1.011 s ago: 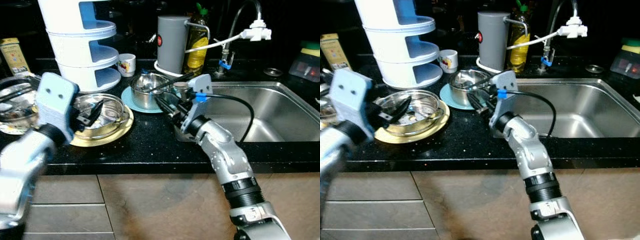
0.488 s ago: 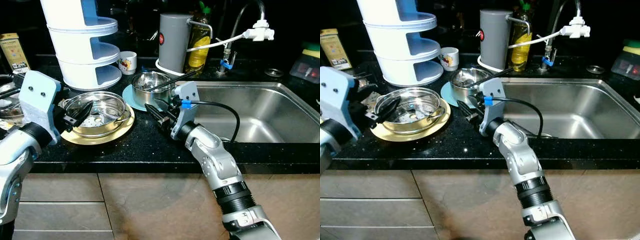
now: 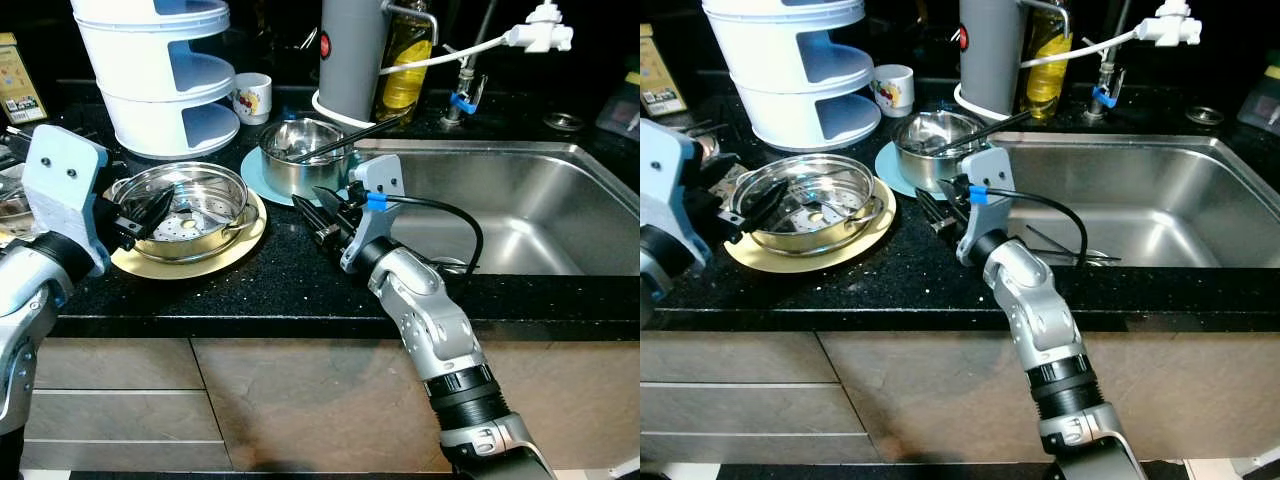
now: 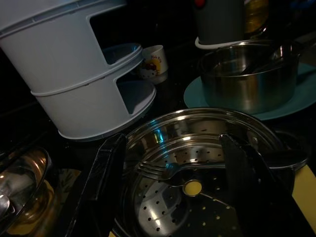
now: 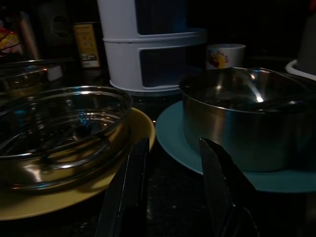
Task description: Kitchen organization
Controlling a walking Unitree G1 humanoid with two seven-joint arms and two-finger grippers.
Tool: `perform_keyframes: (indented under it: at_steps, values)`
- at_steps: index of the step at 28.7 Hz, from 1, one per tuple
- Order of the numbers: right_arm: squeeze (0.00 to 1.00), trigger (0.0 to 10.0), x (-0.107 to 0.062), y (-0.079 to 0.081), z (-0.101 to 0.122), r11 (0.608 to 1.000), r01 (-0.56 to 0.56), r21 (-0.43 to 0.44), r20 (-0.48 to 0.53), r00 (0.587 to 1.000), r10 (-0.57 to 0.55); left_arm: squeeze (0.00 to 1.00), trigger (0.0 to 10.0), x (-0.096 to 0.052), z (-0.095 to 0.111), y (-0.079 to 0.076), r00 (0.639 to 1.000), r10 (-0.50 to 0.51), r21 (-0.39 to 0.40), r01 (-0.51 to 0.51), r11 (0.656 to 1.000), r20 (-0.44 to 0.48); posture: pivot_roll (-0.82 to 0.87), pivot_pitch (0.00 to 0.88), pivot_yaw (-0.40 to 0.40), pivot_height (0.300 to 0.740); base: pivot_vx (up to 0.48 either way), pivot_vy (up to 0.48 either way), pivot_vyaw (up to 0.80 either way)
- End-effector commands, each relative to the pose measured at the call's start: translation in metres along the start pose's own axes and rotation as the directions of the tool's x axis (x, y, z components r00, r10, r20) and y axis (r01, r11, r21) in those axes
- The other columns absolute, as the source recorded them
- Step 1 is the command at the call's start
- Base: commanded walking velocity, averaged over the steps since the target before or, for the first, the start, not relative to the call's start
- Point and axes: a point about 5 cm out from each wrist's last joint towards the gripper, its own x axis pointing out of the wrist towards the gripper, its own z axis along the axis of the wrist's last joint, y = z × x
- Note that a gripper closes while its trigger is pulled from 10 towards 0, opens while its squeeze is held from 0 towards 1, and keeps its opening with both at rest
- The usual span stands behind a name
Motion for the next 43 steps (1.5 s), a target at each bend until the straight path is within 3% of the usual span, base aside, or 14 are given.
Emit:
perform_keyframes:
  at_steps: [1, 5, 6, 7, 8, 9, 12, 17, 20, 23, 24, 25, 26, 43]
  values:
    - [0.0, 10.0, -0.002, 0.001, 0.0, 1.0, 0.007, 0.011, 0.011, 1.0, -0.007, 0.0, 10.0, -0.002, 0.007, 0.005, 1.0, -0.011, 0.02, 0.01, 1.0, 0.023, 0.09, 0.277, -0.035, 0.74, 0.0, 0.0, 0.0]
    - [0.0, 10.0, -0.002, 0.003, 0.001, 1.0, -0.009, 0.018, 0.018, 1.0, 0.009, 0.0, 10.0, -0.004, 0.011, 0.008, 0.999, -0.03, 0.029, 0.029, 0.999, 0.027, 0.09, 0.266, -0.039, 0.74, 0.0, 0.0, 0.0]
    - [0.17, 10.0, -0.002, 0.004, 0.001, 1.0, -0.02, 0.019, 0.017, 1.0, 0.02, 0.0, 10.0, -0.005, 0.011, 0.009, 0.999, -0.038, 0.031, 0.037, 0.999, 0.028, 0.09, 0.266, -0.039, 0.74, 0.0, 0.0, 0.0]
    - [0.17, 10.0, -0.002, 0.005, 0.001, 0.999, -0.028, 0.019, 0.017, 0.999, 0.027, 0.0, 10.0, -0.005, 0.012, 0.009, 0.999, -0.044, 0.032, 0.043, 0.999, 0.028, 0.09, 0.266, -0.039, 0.74, 0.0, 0.0, 0.0]
    - [0.99, 10.0, -0.002, 0.006, 0.001, 0.999, -0.033, 0.013, 0.014, 0.999, 0.033, 0.0, 10.0, -0.006, 0.012, 0.009, 0.998, -0.057, 0.029, 0.056, 0.998, 0.027, 0.09, 0.261, -0.04, 0.74, 0.0, 0.0, 0.0]
    - [1.0, 10.0, -0.002, 0.008, 0.0, 0.999, -0.043, 0.011, 0.011, 0.999, 0.042, 0.0, 10.0, -0.007, 0.013, 0.009, 0.997, -0.073, 0.031, 0.073, 0.997, 0.023, 0.09, 0.261, -0.04, 0.74, 0.0, 0.0, 0.0]
    - [1.0, 10.0, -0.003, 0.02, -0.003, 0.995, -0.103, -0.003, 0.0, 0.995, 0.103, 0.0, 10.0, -0.014, 0.012, 0.013, 0.992, -0.127, 0.009, 0.127, 0.992, -0.002, 0.09, 0.251, -0.041, 0.74, 0.0, 0.0, 0.0]
    - [1.0, 10.0, -0.002, 0.04, -0.009, 0.984, -0.176, -0.007, -0.008, 0.984, 0.176, 0.0, 10.0, -0.02, 0.001, 0.022, 0.99, -0.092, 0.09, 0.102, 0.991, -0.102, 0.09, 0.232, -0.051, 0.74, 0.0, 0.0, 0.0]
    - [1.0, 10.0, 0.0, 0.056, -0.01, 0.974, -0.228, 0.012, 0.002, 0.974, 0.228, 0.0, 10.0, -0.023, 0.001, 0.026, 0.991, -0.092, 0.073, 0.099, 0.992, -0.098, 0.1, 0.223, -0.055, 0.74, 0.0, 0.0, 0.0]
    - [1.0, 10.0, 0.002, 0.06, -0.008, 0.97, -0.242, 0.021, 0.015, 0.97, 0.242, 0.0, 10.0, -0.024, 0.002, 0.025, 0.991, -0.11, 0.05, 0.114, 0.992, -0.078, 0.1, 0.223, -0.055, 0.74, 0.0, 0.0, 0.0]
    - [0.46, 10.0, 0.004, 0.065, -0.007, 0.966, -0.257, 0.029, 0.03, 0.966, 0.256, 0.0, 10.0, -0.026, 0.002, 0.022, 0.987, -0.147, 0.019, 0.148, 0.989, -0.058, 0.1, 0.216, -0.057, 0.74, 0.0, 0.0, 0.0]
    - [0.04, 10.0, 0.005, 0.067, -0.006, 0.964, -0.264, 0.026, 0.035, 0.964, 0.263, 0.0, 10.0, -0.027, 0.002, 0.02, 0.984, -0.169, 0.006, 0.169, 0.986, -0.059, 0.1, 0.216, -0.057, 0.74, 0.0, 0.0, 0.0]
    - [0.0, 10.0, 0.007, 0.07, -0.005, 0.962, -0.273, 0.019, 0.041, 0.961, 0.272, 0.0, 10.0, -0.03, -0.001, 0.018, 0.979, -0.19, 0.0, 0.19, 0.982, -0.069, 0.09, 0.214, -0.056, 0.74, 0.0, 0.0, 0.0]
    - [0.0, 10.0, 0.02, 0.093, -0.008, 0.938, -0.345, -0.032, 0.045, 0.937, 0.346, 0.0, 10.0, -0.045, -0.01, 0.006, 0.942, -0.308, -0.077, 0.3, 0.951, -0.132, 0.09, 0.224, -0.066, 0.74, 0.0, 0.0, 0.0]
